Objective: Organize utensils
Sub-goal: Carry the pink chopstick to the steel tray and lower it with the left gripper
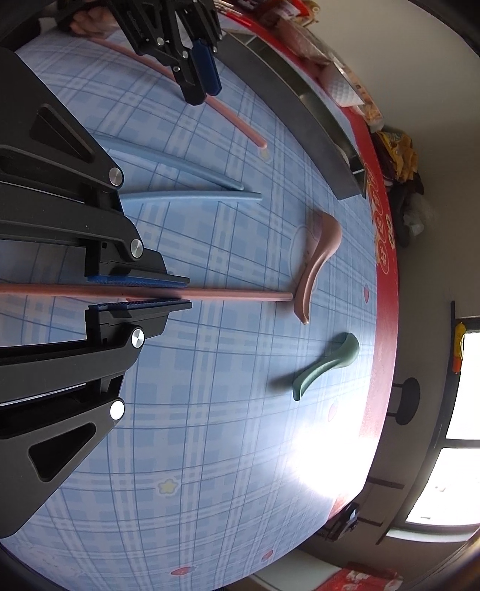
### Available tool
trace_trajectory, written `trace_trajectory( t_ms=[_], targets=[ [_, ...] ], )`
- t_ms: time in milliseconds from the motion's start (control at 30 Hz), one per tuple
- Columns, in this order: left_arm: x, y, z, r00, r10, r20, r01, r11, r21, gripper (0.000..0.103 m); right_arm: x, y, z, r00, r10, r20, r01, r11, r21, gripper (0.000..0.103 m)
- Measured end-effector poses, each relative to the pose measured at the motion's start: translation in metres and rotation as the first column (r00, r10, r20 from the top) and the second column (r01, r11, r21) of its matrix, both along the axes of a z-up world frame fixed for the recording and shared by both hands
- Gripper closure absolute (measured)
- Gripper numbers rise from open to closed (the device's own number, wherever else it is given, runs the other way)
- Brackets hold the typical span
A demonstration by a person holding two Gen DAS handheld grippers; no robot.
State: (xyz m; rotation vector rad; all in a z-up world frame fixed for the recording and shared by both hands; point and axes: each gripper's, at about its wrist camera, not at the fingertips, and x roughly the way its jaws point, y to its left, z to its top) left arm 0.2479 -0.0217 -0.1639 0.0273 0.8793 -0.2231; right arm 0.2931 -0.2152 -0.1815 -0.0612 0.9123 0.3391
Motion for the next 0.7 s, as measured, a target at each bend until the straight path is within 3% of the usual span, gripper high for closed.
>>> trace_trajectory(
  t_ms=[267, 467, 700],
  targets=[
    [0.001, 0.005, 0.000, 1.000, 0.013, -0.001, -0.013, 1.000, -0.019, 0.084, -0.008, -0.007, 0.003, 1.000, -0.001, 0.020, 0.000, 0.999, 0.050, 0.097],
    [0.001, 0.001, 0.000, 1.000, 0.014, 0.004, -0.014, 1.000, 0.010, 0.084, -0.010, -0.015, 0.007, 0.999, -0.030, 0.045, 0.026, 0.996, 0.083, 0.097],
    [0.001, 0.005, -0.001, 1.000, 0.028, 0.003, -0.028, 1.000, 0.003, 0.096, -0.010, -0.031, 0.008, 0.997, -0.071, 0.043, 0.063, 0.984, 0.164, 0.097]
  ],
)
